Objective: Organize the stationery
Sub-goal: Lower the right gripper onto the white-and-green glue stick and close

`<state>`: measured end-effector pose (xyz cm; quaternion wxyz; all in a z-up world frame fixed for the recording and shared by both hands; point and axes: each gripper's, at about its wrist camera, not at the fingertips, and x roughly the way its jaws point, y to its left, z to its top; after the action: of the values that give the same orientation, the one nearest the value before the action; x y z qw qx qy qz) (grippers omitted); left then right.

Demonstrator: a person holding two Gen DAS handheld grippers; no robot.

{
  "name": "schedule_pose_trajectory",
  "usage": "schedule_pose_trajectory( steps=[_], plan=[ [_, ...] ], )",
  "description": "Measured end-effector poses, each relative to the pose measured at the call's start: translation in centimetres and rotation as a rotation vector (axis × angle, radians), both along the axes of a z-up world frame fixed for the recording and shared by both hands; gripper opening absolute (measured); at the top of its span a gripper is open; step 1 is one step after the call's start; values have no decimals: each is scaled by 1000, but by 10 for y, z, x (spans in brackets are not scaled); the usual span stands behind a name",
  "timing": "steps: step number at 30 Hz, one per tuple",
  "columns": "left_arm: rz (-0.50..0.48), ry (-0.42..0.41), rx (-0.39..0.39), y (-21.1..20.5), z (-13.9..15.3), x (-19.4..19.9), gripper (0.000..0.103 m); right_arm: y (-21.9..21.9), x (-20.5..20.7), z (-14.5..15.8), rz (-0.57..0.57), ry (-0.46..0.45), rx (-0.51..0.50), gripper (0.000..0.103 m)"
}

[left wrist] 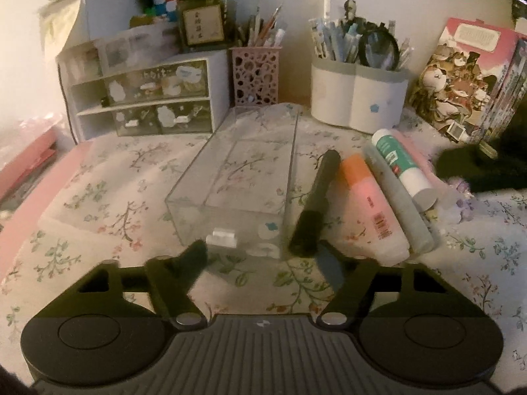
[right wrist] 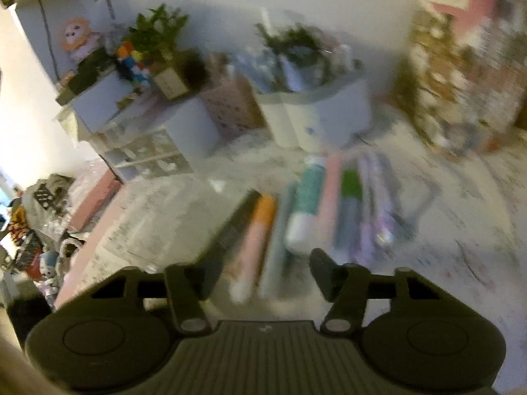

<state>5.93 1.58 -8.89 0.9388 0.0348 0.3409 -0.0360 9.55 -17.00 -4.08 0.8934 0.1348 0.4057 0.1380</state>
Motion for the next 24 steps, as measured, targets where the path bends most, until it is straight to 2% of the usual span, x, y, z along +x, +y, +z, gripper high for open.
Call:
schedule_pose_trajectory(
  steps=[5, 6, 8, 10, 15, 16, 18, 19, 20, 22, 24],
  plan=[
    [-18, -4, 9, -1, 1, -2, 68, 10, 41, -6, 8, -12, -4, 35],
    [-15, -3, 8, 1, 4, -3, 71, 11, 48, -7, 1, -6, -14, 35],
    [6, -42, 12, 8, 12, -10, 93, 9, 54, -10, -8, 2, -32, 34],
    [18, -84, 10, 14, 18, -10, 98, 7, 56, -12, -12, 7, -33, 34],
    [-21, -87, 44, 12, 11, 17, 95, 2, 64, -20, -32, 30, -32, 34],
    [-22, -75, 27, 13, 8, 22, 94, 2, 66, -20, -31, 30, -33, 34],
    [-14, -61, -84, 24, 4, 26, 79, 2, 71, -20, -31, 22, -35, 33],
    [-4, -51, -107, 26, 4, 27, 75, 2, 73, -20, -26, 19, -29, 26],
    [-2, -59, -87, 24, 3, 24, 74, 2, 77, -22, -20, 26, -22, 16],
    [-6, -84, -32, 15, 2, 15, 73, 6, 83, -27, 1, 53, -41, 4],
    [-1, -81, -33, 12, 1, 7, 73, 9, 84, -32, 10, 60, -87, 0]
  ],
)
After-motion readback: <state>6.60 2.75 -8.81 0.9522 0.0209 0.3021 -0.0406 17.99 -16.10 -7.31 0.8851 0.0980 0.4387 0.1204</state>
